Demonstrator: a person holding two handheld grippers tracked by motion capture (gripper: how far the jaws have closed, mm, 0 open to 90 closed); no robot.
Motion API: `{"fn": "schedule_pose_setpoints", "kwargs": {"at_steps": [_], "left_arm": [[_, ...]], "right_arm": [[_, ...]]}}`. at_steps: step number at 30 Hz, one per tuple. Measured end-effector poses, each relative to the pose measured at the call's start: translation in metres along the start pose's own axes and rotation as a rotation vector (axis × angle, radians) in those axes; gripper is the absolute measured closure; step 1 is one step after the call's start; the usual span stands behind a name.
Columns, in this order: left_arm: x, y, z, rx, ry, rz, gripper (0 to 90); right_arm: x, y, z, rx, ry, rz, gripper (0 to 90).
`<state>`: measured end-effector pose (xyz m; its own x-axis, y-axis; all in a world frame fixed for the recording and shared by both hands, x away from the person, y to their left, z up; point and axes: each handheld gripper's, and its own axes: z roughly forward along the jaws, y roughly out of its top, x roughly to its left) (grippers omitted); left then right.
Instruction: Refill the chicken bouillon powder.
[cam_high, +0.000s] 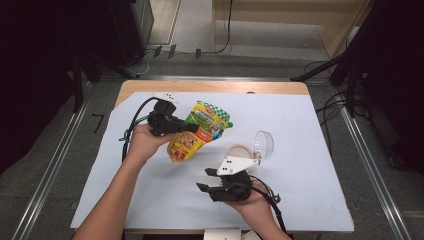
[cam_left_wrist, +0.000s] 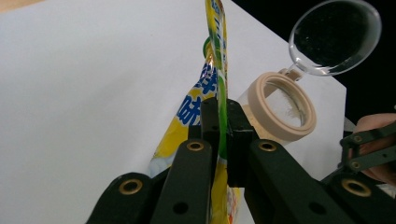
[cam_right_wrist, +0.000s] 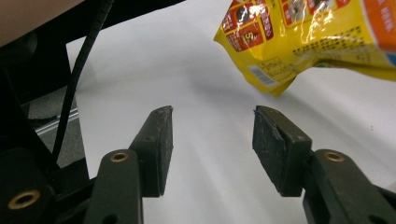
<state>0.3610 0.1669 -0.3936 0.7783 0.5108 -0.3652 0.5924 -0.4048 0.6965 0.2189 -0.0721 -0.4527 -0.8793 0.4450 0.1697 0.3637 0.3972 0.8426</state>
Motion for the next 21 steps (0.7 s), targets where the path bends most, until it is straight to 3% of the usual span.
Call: {"fn": "schedule_pose_setpoints", "kwargs": {"at_steps": [5, 21], "left_arm": [[0.007, -0.005, 0.003, 0.009, 0.016, -0.014, 90.0], [0.015, -0.015, -0.008, -0.008, -0.033, -0.043, 89.9]], "right_arm": [[-0.001, 0.001, 0.000, 0.002, -0.003, 0.002, 49.0], [-0.002, 0.003, -0.004, -0.005, -0.006, 0.002, 49.3]]}}
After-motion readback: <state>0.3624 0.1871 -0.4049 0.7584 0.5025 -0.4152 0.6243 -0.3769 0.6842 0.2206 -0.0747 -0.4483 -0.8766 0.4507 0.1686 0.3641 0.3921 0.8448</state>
